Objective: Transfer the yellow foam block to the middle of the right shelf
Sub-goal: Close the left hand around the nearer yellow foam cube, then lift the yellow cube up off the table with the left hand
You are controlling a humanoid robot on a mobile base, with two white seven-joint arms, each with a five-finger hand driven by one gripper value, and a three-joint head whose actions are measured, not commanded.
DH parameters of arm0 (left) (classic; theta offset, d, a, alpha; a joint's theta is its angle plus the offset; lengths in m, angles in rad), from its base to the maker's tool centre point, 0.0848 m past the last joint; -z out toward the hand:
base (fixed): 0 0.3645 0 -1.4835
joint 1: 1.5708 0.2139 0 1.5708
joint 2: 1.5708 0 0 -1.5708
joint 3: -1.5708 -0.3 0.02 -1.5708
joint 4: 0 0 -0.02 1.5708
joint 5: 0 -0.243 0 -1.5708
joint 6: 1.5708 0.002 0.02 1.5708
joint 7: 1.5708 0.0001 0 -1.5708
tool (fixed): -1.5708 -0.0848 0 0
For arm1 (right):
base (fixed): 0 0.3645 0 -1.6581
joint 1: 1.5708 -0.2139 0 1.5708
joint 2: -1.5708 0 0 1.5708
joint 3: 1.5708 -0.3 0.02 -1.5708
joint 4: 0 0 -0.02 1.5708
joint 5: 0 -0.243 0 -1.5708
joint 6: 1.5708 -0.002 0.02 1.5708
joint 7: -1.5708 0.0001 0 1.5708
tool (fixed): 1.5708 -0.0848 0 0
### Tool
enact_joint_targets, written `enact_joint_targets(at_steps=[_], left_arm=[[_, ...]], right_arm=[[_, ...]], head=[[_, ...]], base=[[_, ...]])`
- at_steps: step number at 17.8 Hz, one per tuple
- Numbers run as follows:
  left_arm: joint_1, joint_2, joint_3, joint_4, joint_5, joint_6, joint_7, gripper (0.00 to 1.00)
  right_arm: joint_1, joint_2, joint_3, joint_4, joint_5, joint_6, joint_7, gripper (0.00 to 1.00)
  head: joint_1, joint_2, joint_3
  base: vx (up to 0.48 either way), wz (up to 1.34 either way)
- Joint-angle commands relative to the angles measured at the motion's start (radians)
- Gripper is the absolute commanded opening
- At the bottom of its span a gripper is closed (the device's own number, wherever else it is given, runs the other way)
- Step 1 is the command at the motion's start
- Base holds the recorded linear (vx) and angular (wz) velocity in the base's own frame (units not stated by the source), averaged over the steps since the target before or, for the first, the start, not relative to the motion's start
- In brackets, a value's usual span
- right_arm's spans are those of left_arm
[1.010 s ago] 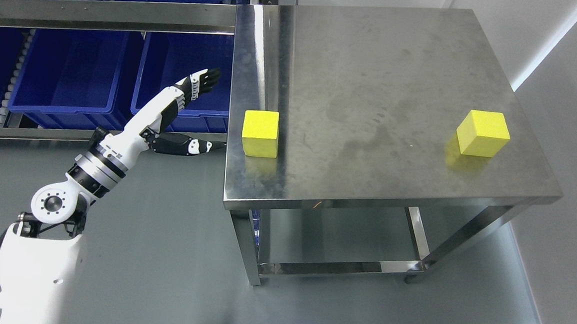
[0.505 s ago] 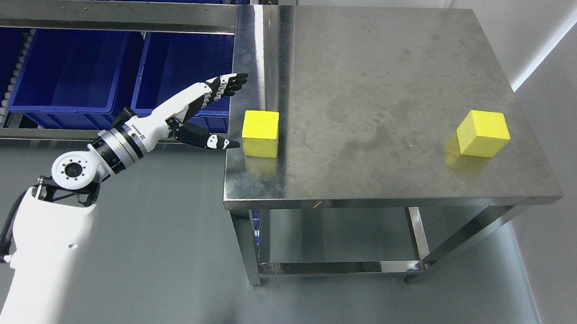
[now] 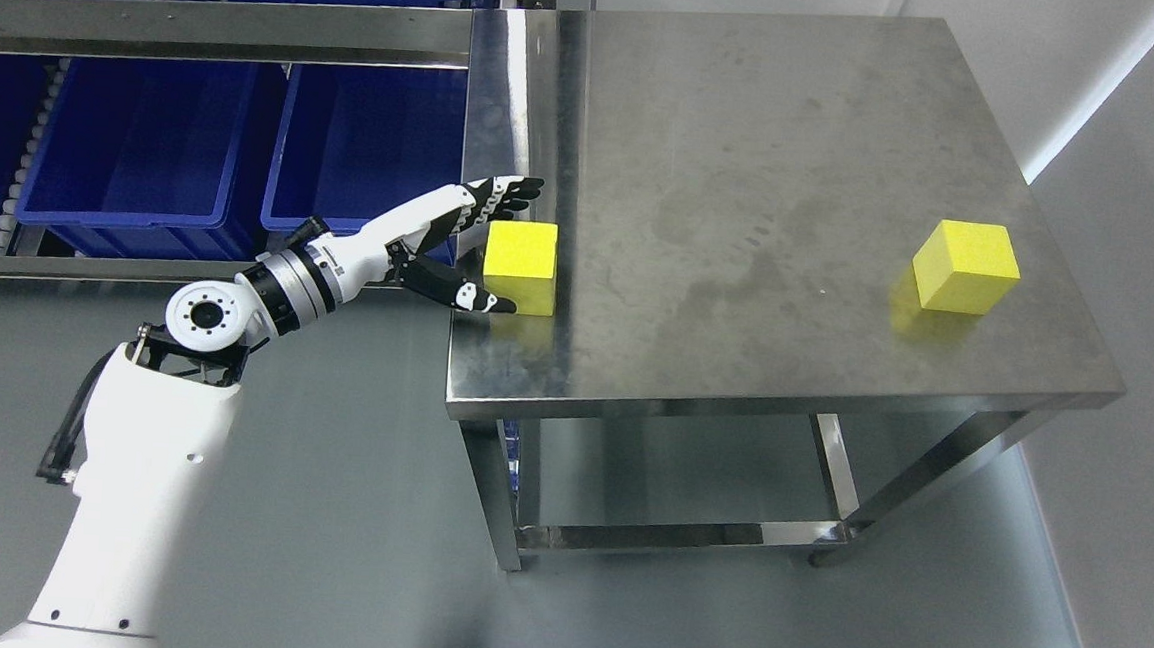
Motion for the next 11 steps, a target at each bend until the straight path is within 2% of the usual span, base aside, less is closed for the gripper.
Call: enact_joint_targets(at_steps=[1,3,4,6,8,9,11], left_arm=[[-0.032,-0.042,-0.069,0.167,-0.021,-0.004,-0.002,0.97],[-0.035,-0.044,-0.065,0.167,-0.018,-0.008,-0.002,0.90],[-0.036,-0.054,-0.054,0.167,-0.017,-0.011,-0.002,0.83],[-0.032,-0.083,-0.003,0.172,-0.014,-0.025,-0.003,0.64],[-0.022,-0.143,0.098,0.177,-0.011,-0.054,-0.008,0.37],[-0.018,-0.170,0.157,0.181,-0.011,-0.066,-0.008,0.29],[-0.018,-0.170,0.201,0.180,-0.006,-0.092,-0.008,0.29]], right_arm=[[-0.002,-0.017,0.000,-0.017,-0.001,0.001,0.000,1.00],[-0.003,-0.017,0.000,-0.017,0.000,0.001,0.000,1.00],[-0.003,-0.017,0.000,-0.017,0.000,0.001,0.000,1.00],[-0.003,-0.017,0.000,-0.017,0.000,0.001,0.000,1.00],[-0.003,-0.017,0.000,-0.017,0.000,0.001,0.000,1.00],[-0.003,-0.017,0.000,-0.017,-0.001,0.001,0.000,1.00],[-0.003,-0.017,0.000,-0.017,0.000,0.001,0.000,1.00]], head=[[0.0000,0.000,0.000],[0.0000,0.000,0.000],[0.0000,0.000,0.000],[0.0000,0.000,0.000],[0.0000,0.000,0.000],[0.0000,0.000,0.000],[0.0000,0.000,0.000]], base=[[0.000,0.00],[0.000,0.00],[0.000,0.00],[-0.002,0.02],[-0.004,0.04],[-0.006,0.05],[-0.004,0.04]])
